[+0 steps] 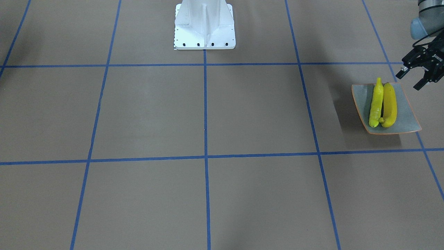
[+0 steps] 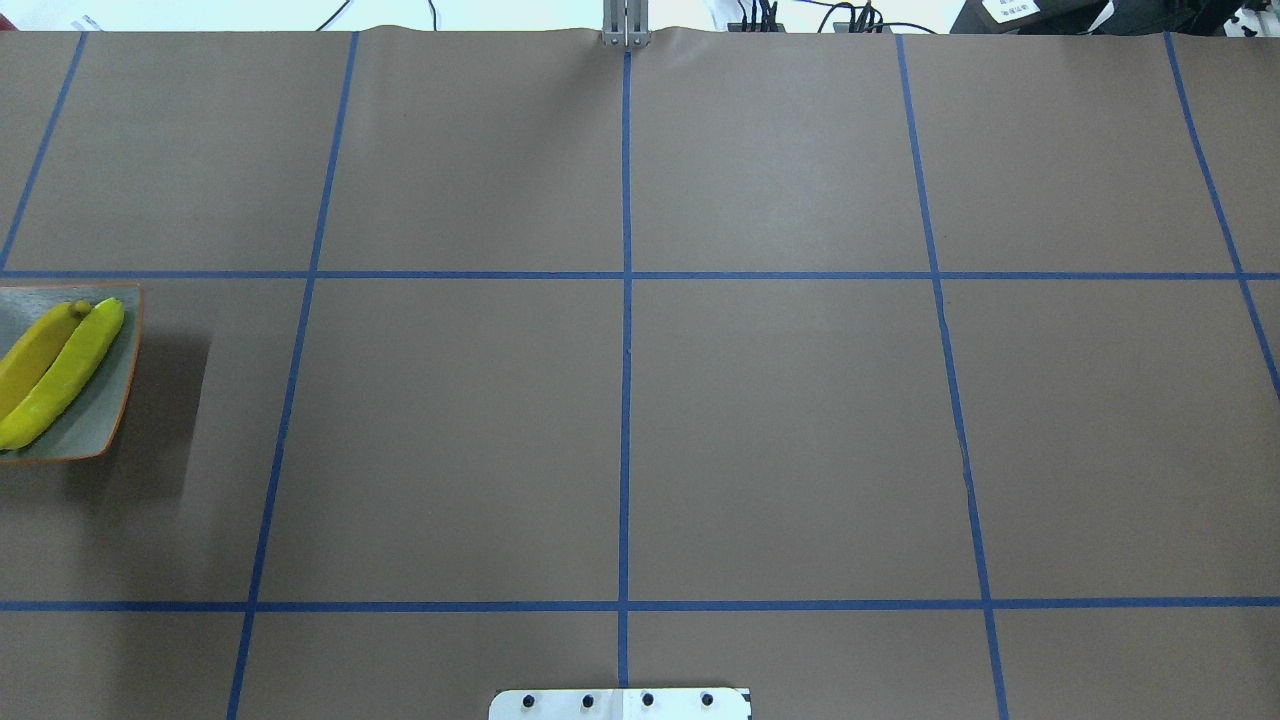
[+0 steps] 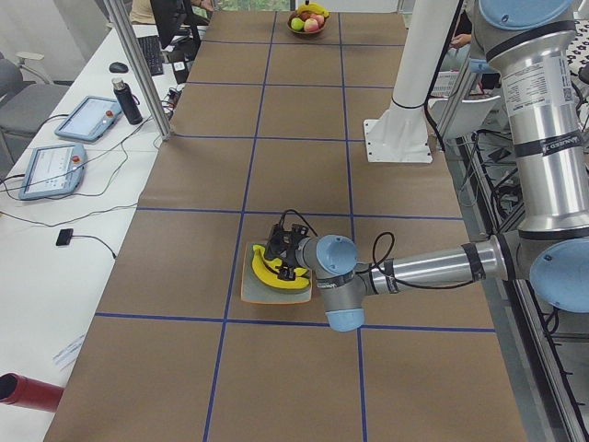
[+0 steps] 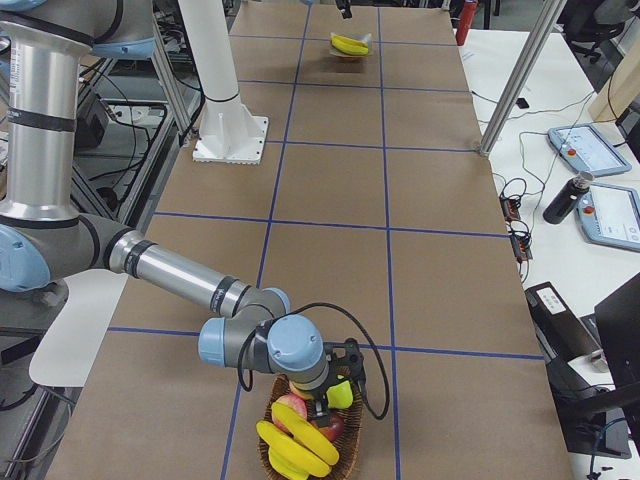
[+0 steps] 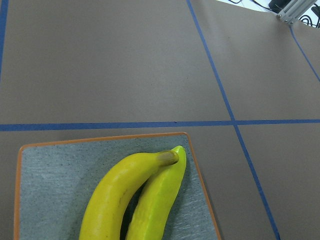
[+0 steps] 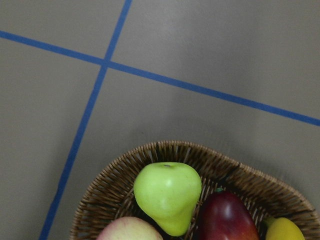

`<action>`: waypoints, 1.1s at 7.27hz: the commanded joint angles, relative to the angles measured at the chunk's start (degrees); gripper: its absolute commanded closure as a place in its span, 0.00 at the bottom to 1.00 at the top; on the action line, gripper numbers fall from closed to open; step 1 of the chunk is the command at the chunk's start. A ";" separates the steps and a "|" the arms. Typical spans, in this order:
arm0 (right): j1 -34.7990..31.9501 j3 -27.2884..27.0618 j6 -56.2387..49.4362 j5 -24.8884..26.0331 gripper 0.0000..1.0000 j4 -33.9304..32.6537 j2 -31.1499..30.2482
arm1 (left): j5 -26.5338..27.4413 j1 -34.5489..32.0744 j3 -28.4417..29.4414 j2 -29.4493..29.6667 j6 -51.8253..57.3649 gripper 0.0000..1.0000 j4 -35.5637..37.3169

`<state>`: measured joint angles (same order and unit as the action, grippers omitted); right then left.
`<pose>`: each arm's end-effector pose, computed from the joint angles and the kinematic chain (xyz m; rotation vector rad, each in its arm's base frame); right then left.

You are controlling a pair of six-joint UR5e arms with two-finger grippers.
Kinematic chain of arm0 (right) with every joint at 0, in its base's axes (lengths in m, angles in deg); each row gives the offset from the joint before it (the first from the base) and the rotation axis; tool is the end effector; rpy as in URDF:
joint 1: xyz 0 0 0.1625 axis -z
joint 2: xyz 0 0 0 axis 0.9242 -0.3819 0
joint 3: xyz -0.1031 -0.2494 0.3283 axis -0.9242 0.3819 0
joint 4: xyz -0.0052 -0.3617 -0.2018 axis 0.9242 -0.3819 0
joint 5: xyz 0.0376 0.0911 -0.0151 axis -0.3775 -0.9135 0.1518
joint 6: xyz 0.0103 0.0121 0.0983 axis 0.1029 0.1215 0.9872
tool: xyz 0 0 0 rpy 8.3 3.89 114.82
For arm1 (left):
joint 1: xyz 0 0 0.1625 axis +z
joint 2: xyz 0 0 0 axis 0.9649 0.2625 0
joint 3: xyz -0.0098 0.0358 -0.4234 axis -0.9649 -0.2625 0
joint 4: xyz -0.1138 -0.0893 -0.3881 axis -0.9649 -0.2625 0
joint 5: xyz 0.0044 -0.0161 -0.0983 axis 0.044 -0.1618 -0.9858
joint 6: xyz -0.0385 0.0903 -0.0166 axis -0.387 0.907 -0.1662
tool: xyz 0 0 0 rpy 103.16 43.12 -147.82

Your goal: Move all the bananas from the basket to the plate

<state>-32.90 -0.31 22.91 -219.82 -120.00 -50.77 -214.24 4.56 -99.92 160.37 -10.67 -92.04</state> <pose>0.1349 -0.3685 0.7818 0.2078 -0.7151 -0.1623 0.0611 -0.3670 0.6215 0.5614 1.2256 -0.0670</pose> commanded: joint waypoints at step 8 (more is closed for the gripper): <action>-0.28 7.59 18.83 3.14 0.07 16.79 -3.33 | 0.00 0.00 -0.09 0.91 0.06 0.01 -0.15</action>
<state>-33.26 7.21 42.05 -217.54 -103.28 -53.97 -214.24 4.55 -99.95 161.21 -10.61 -92.13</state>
